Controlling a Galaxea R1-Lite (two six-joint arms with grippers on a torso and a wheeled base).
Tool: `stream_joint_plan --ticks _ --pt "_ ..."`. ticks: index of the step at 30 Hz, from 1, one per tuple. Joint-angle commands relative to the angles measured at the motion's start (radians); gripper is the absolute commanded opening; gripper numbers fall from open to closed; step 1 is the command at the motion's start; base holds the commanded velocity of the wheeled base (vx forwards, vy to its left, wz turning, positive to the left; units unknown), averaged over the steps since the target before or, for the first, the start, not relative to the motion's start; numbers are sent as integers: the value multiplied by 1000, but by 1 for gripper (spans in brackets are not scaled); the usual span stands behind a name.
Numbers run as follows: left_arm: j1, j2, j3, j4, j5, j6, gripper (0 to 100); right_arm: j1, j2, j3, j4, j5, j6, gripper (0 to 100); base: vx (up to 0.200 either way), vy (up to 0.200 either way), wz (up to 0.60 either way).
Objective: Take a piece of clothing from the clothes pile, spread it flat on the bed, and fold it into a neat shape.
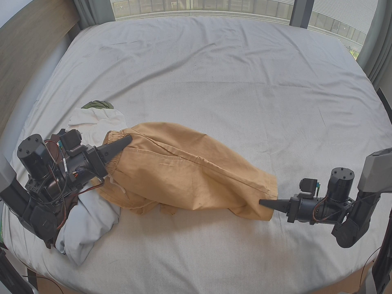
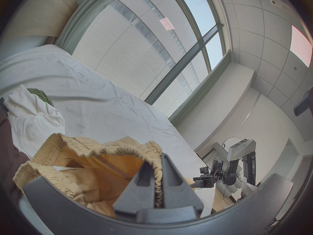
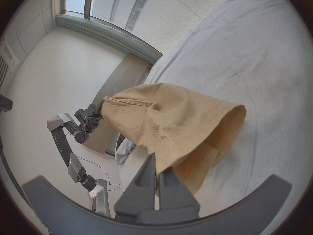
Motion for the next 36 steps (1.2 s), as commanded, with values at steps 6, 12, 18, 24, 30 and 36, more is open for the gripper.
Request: stream_joint_plan --ticks 6,12,18,24,30,36 --pt "-2 1 1 0 0 1 0 -6 53 -34 -7 -3 11 100 0 0 0" --pt "-2 3 2 0 0 1 0 -19 2 -84 -7 -3 101 100 0 0 0" --pt "-2 1 1 0 0 1 0 -9 -14 -104 -7 -3 170 100 0 0 0" --pt "-2 1 2 0 0 3 0 18 -14 -114 -7 -6 172 100 0 0 0" --pt "-2 1 1 0 0 3 0 35 -10 -123 -7 -9 172 100 0 0 0" --pt "-7 1 1 0 0 3 0 41 -7 -126 -7 -10 172 100 0 0 0"
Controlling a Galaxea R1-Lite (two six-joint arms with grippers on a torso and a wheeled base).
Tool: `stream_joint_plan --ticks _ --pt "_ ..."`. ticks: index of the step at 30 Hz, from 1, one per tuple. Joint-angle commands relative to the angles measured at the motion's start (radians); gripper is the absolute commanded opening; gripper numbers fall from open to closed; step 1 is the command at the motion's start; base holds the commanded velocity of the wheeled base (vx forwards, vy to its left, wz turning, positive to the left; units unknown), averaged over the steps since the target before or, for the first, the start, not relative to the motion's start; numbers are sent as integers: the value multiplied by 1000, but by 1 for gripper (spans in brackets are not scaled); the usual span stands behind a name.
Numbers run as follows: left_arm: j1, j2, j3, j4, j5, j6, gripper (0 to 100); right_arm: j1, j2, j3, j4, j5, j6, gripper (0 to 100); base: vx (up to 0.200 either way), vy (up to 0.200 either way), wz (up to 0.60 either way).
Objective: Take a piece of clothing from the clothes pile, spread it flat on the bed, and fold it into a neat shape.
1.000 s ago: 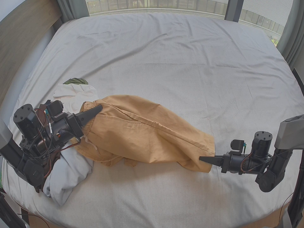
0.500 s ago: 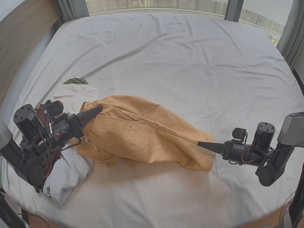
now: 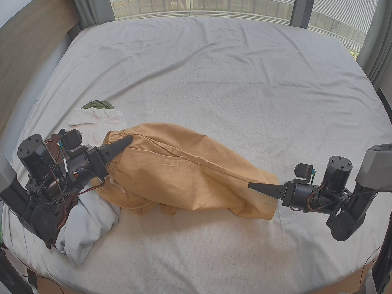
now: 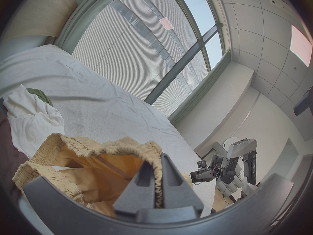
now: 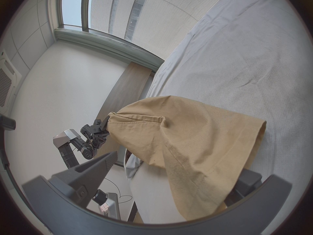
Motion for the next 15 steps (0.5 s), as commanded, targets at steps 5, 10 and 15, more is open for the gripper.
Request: stream_joint_plan --ticks 5,10,15 --pt "-2 1 -1 0 0 -1 0 9 3 -5 -2 -1 -1 100 0 0 0" --pt "-4 1 -1 0 0 -1 0 21 4 -9 -2 -4 -1 100 0 0 0" --pt "-4 1 -1 0 0 -1 0 23 6 -15 -2 -21 -1 0 0 0 0"
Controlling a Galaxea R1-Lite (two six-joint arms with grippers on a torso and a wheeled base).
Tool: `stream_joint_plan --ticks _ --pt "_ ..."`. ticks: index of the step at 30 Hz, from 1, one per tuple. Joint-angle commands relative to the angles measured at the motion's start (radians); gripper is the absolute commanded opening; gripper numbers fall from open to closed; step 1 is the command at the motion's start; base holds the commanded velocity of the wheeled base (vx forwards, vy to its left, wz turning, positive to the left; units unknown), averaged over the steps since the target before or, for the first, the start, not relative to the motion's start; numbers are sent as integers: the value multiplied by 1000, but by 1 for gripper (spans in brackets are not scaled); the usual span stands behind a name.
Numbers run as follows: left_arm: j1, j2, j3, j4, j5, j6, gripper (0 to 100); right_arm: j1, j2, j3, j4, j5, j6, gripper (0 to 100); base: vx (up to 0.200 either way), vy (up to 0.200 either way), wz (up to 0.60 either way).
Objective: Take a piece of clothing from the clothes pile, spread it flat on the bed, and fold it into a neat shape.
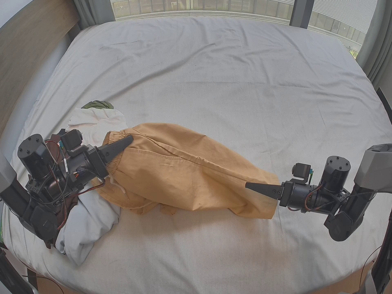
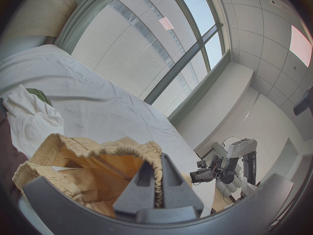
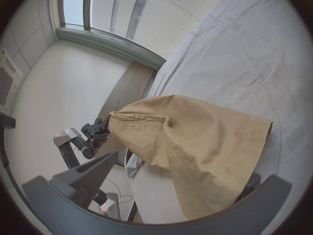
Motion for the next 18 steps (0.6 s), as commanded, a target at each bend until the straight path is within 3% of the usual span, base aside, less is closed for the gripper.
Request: stream_joint_plan --ticks 1,18 --pt "-1 1 0 0 0 -1 0 2 4 -5 -1 -19 0 0 0 0 0" --pt "-16 -18 -22 0 0 -2 0 -18 -53 -13 1 -30 0 0 0 0 0"
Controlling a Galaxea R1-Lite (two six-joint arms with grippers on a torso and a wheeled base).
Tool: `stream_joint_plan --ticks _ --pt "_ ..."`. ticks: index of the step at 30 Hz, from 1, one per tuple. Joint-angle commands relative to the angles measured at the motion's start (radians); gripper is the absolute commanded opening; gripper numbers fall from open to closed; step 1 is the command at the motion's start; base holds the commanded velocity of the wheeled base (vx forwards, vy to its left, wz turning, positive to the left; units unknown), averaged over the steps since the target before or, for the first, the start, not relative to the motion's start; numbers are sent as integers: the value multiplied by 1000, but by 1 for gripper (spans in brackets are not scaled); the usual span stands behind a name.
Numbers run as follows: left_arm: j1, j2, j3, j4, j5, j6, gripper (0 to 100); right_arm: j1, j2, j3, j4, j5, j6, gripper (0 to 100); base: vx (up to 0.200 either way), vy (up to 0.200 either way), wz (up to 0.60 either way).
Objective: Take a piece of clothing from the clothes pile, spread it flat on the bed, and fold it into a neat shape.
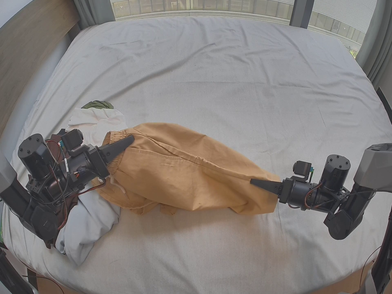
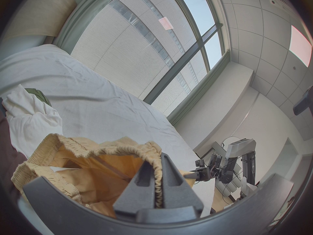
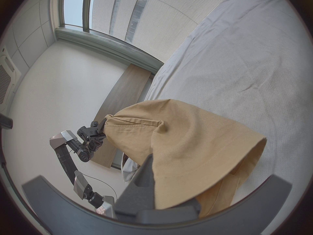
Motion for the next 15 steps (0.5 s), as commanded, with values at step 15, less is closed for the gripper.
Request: stream_joint_plan --ticks 15 --pt "-68 -171 -106 -1 34 -62 0 -122 -427 -2 27 1 95 0 0 0 0"
